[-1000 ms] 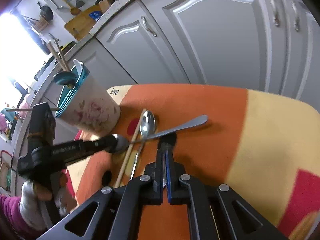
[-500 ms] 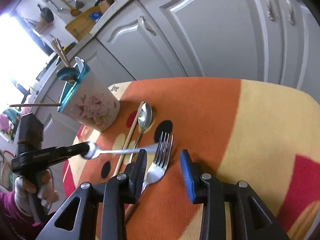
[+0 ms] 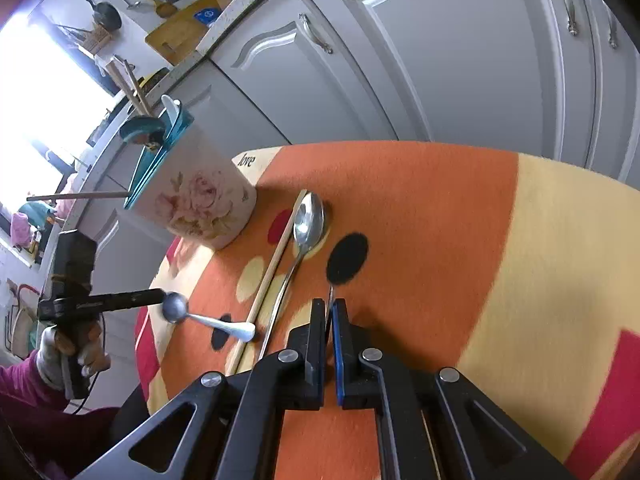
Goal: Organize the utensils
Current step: 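Lift the spoon with the left tool while the right tool carries the fork to the cup, then lower the spoon into the cup and open the left tool while the right tool releases the fork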
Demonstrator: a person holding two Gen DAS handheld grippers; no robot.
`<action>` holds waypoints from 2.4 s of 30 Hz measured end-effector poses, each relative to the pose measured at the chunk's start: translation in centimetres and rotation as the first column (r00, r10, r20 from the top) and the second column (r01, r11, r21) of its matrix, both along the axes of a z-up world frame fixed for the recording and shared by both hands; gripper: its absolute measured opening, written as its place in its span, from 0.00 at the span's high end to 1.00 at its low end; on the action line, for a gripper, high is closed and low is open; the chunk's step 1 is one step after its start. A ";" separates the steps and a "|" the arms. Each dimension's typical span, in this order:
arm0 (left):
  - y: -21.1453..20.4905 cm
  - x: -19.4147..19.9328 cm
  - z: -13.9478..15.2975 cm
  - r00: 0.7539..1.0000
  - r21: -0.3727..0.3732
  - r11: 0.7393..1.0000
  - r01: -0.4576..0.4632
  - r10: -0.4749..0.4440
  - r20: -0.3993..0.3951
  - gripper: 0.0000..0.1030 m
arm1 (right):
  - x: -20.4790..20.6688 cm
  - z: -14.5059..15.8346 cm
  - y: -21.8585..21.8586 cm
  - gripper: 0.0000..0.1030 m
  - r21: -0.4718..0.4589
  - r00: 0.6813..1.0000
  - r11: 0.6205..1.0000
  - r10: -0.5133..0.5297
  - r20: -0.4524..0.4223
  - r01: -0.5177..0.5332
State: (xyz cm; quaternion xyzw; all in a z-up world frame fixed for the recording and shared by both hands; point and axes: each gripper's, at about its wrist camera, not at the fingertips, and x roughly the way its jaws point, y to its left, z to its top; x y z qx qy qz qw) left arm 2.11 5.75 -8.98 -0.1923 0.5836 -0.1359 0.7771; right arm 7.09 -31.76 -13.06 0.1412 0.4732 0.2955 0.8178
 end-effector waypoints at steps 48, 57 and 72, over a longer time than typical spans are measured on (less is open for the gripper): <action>7.2 -4.8 20.8 0.947 0.195 0.975 0.110 -0.163 0.278 0.99 | -3.4 21.6 6.0 0.98 0.044 0.906 0.999 -0.041 0.421 0.025; 11.7 -1.4 27.0 0.920 0.269 0.963 0.011 -0.115 0.375 0.99 | 1.1 27.6 11.5 0.98 0.002 0.846 0.997 -0.063 0.530 0.073; 6.5 6.3 25.3 0.909 0.312 0.945 0.099 -0.213 0.358 0.99 | 8.8 25.5 15.7 0.98 -0.182 0.815 0.957 -0.084 0.573 0.226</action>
